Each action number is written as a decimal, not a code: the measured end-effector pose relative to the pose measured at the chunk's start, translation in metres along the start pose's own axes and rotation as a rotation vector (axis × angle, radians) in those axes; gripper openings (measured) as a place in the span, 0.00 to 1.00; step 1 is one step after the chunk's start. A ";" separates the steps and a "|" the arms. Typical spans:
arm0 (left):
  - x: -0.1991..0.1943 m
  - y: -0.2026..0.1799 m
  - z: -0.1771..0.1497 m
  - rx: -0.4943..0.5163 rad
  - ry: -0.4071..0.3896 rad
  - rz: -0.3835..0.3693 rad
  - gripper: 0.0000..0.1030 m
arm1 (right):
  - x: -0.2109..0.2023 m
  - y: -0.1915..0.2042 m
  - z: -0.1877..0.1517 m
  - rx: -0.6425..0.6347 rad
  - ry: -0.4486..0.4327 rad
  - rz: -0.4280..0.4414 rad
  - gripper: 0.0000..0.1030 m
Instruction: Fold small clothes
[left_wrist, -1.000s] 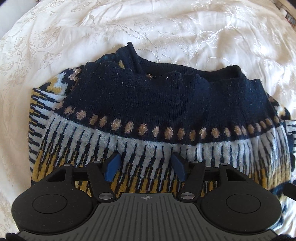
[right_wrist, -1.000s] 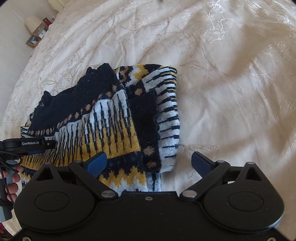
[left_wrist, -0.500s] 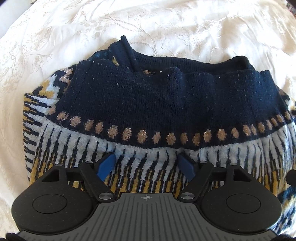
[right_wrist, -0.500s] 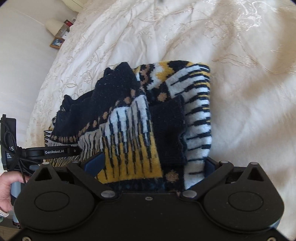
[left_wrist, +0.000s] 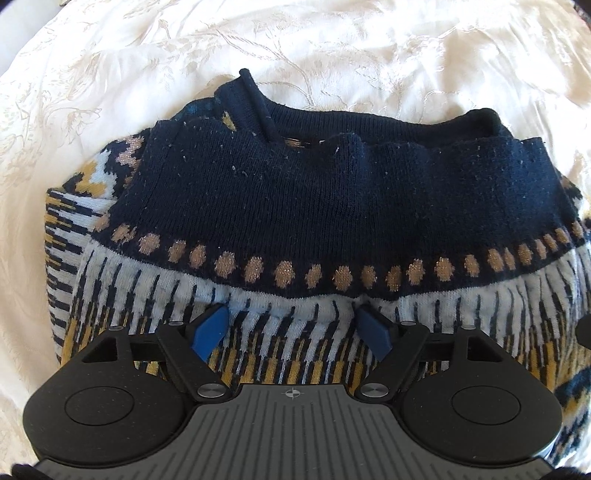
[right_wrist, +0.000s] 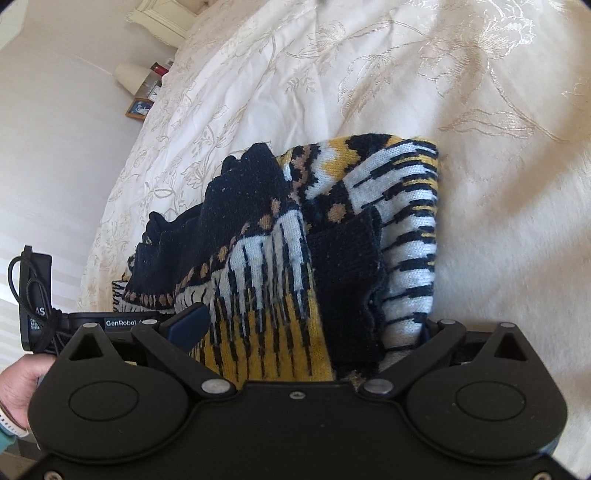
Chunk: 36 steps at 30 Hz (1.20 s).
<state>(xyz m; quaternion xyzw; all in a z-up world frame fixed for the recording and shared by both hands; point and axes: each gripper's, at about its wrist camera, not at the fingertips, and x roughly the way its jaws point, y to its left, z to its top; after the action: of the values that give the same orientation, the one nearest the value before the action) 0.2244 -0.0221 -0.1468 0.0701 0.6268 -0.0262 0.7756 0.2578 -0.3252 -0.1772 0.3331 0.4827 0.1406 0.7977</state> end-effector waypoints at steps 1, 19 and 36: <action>0.000 0.000 0.000 0.000 0.000 0.000 0.76 | -0.001 0.000 0.000 -0.008 0.002 0.004 1.00; -0.010 0.004 0.001 0.017 -0.009 -0.009 0.72 | -0.019 0.000 -0.011 0.052 -0.029 -0.061 0.42; -0.035 0.002 -0.076 0.046 -0.028 -0.016 0.65 | -0.019 0.010 -0.005 0.043 0.017 -0.103 0.63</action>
<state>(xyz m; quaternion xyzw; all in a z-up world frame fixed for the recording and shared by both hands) 0.1440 -0.0112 -0.1283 0.0827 0.6155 -0.0477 0.7823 0.2448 -0.3258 -0.1591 0.3236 0.5090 0.0918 0.7923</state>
